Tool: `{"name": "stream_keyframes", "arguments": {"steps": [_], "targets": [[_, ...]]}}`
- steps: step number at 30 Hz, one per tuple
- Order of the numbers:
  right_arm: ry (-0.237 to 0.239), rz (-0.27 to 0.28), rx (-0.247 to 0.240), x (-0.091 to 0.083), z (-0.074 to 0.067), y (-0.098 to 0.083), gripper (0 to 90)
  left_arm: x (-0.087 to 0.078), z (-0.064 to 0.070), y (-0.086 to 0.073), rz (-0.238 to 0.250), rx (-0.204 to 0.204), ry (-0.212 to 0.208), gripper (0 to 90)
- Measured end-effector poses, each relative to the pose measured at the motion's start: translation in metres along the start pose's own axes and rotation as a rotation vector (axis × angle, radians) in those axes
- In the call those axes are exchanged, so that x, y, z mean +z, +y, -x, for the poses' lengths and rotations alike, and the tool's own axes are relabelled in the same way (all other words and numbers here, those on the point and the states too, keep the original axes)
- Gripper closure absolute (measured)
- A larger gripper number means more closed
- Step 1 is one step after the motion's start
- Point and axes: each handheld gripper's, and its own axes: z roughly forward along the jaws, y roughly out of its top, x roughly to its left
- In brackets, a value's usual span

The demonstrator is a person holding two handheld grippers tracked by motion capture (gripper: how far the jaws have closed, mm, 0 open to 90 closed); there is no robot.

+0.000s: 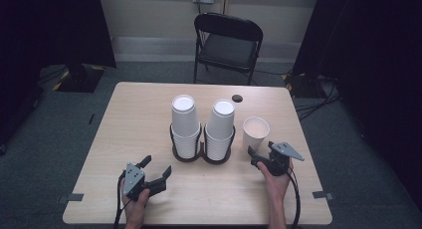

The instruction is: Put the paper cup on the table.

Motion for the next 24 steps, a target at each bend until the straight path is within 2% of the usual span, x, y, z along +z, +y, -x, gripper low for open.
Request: {"name": "stream_keyframes", "arguments": {"steps": [3,6,11,13,15,18,21,23,24], "targets": [[0.007,0.027,-0.001,-0.007,-0.005,-0.003,13.6,0.0,0.001,0.0,0.001,0.007,0.005,16.1],[0.041,0.056,0.006,-0.015,-0.014,-0.007,13.8,-0.001,0.001,0.0,0.009,0.007,0.009,15.8],[0.101,0.109,-0.023,-0.027,-0.031,-0.013,14.0,-0.001,0.0,-0.001,0.018,-0.009,0.02,15.7],[0.113,0.118,-0.025,-0.03,-0.036,-0.015,14.0,0.0,0.001,0.0,0.011,-0.017,0.032,15.7],[0.124,0.132,-0.026,-0.034,-0.042,-0.017,14.0,0.0,0.001,0.0,0.004,-0.002,0.037,15.7],[0.132,0.145,-0.036,-0.038,-0.05,-0.02,14.1,0.001,0.002,0.0,0.005,-0.005,0.052,15.7],[0.149,0.156,-0.047,-0.041,-0.058,-0.023,14.1,0.0,0.002,0.0,-0.006,-0.011,0.056,15.8],[0.184,0.177,-0.073,-0.042,-0.064,-0.027,14.3,-0.001,0.002,0.0,-0.002,-0.015,0.051,15.9],[0.181,0.176,-0.079,-0.043,-0.068,-0.028,14.3,-0.002,0.002,0.0,0.0,-0.016,0.049,15.9]]}}
